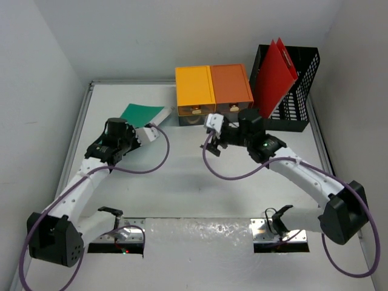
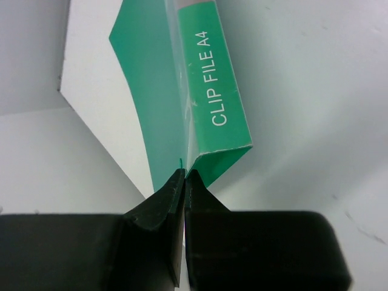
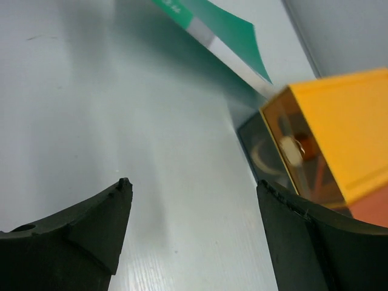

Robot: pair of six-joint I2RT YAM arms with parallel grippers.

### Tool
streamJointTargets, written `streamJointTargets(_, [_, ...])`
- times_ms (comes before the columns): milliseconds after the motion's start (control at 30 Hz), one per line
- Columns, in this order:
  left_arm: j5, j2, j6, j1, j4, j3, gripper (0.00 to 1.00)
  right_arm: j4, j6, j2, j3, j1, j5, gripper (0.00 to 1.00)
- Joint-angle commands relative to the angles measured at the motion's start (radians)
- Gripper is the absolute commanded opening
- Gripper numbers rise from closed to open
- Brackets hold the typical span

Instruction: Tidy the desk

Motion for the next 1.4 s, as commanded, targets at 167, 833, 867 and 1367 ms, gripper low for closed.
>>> streamJointTargets(167, [0.100,-0.129,-0.022,0.008,-0.358,0.150,0.00,0.091,-0.192,0.173,0.122,0.222,-0.017,0.83])
streamJointTargets(833, [0.261,-0.219,0.071,0.008,-0.650,0.278,0.00,0.472,-0.027,0.769,0.466,0.303,-0.036,0.86])
streamJointTargets(867, [0.267,-0.217,0.071,0.008,-0.659,0.297,0.00,0.469,-0.028,0.782,0.474,0.306,-0.036,0.85])
streamJointTargets(1367, [0.314,-0.196,0.080,0.008,-0.673,0.389,0.00,0.649,0.116,0.849,0.439,0.320,-0.090,0.41])
